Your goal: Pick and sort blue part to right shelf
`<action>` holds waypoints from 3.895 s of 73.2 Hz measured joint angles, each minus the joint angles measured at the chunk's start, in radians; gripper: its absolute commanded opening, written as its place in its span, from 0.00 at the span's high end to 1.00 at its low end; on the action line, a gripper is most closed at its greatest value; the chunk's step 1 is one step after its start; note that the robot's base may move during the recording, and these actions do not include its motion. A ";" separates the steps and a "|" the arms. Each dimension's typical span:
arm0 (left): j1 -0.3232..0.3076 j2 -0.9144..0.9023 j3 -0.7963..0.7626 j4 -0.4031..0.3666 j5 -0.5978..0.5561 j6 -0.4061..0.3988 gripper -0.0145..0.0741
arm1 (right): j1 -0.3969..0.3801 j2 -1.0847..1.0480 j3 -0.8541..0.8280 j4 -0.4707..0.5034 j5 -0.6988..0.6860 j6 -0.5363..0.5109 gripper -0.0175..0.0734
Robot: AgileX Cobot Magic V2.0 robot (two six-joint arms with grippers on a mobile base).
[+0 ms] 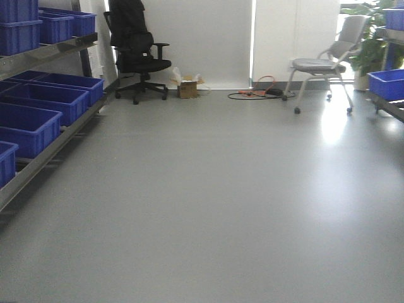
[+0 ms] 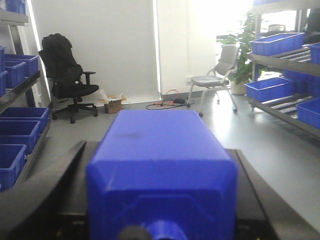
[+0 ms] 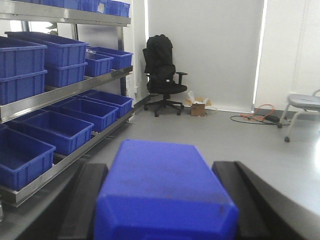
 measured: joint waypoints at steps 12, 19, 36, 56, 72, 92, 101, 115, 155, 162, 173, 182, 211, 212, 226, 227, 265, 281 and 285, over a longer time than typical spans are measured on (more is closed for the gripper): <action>0.000 0.000 0.000 0.000 0.000 0.000 0.48 | 0.000 0.000 0.000 0.000 0.000 0.000 0.56; 0.000 0.000 0.000 0.000 0.000 0.000 0.48 | 0.000 0.000 0.000 0.000 0.000 0.000 0.56; 0.000 0.000 0.002 0.000 0.000 0.000 0.48 | 0.000 0.000 0.000 -0.001 0.000 0.000 0.56; 0.000 0.000 0.002 0.000 0.000 0.000 0.48 | 0.000 0.000 0.000 -0.001 0.000 0.000 0.56; 0.000 0.000 0.002 0.000 0.000 0.000 0.48 | 0.000 0.000 0.000 -0.001 0.000 0.000 0.56; 0.000 0.000 0.002 0.000 0.000 0.000 0.48 | 0.000 0.000 0.000 -0.001 0.000 0.000 0.56; 0.000 0.000 0.002 0.000 0.000 0.000 0.48 | 0.000 0.000 0.000 -0.001 0.000 0.000 0.56; 0.000 0.000 0.002 0.000 0.000 0.000 0.48 | 0.000 0.000 0.000 -0.001 0.000 0.000 0.56; 0.000 0.000 0.002 0.001 0.000 0.000 0.48 | 0.000 0.000 0.000 -0.001 0.000 0.000 0.56; 0.000 0.000 0.002 0.001 0.000 0.000 0.48 | 0.000 0.000 0.000 -0.001 0.000 0.000 0.56; 0.000 0.000 0.002 0.001 0.000 0.000 0.48 | 0.000 0.000 0.000 -0.001 0.000 0.000 0.56; 0.000 0.000 0.002 0.001 0.000 0.000 0.48 | 0.000 0.000 0.000 -0.001 0.000 0.000 0.56; 0.000 0.000 0.002 0.001 0.000 0.000 0.48 | 0.000 0.000 0.000 -0.001 0.000 0.000 0.56; 0.000 0.000 0.002 0.001 0.000 0.000 0.48 | 0.000 0.000 0.000 -0.001 0.000 0.000 0.56; 0.000 0.000 0.002 0.001 -0.009 0.000 0.48 | 0.000 0.000 0.000 -0.001 0.000 0.000 0.56; 0.000 0.003 0.002 0.001 -0.012 0.000 0.48 | 0.000 0.000 0.000 -0.001 0.000 0.000 0.56; 0.000 0.787 -0.351 -0.036 -0.031 -0.015 0.48 | 0.000 0.000 0.000 -0.001 0.000 0.000 0.56; 0.010 1.153 -0.555 -0.037 -0.034 -0.045 0.48 | 0.000 0.000 0.000 -0.001 0.000 0.000 0.56; 0.021 1.234 -0.599 -0.037 -0.029 -0.047 0.48 | 0.000 0.000 0.000 -0.001 0.000 0.000 0.56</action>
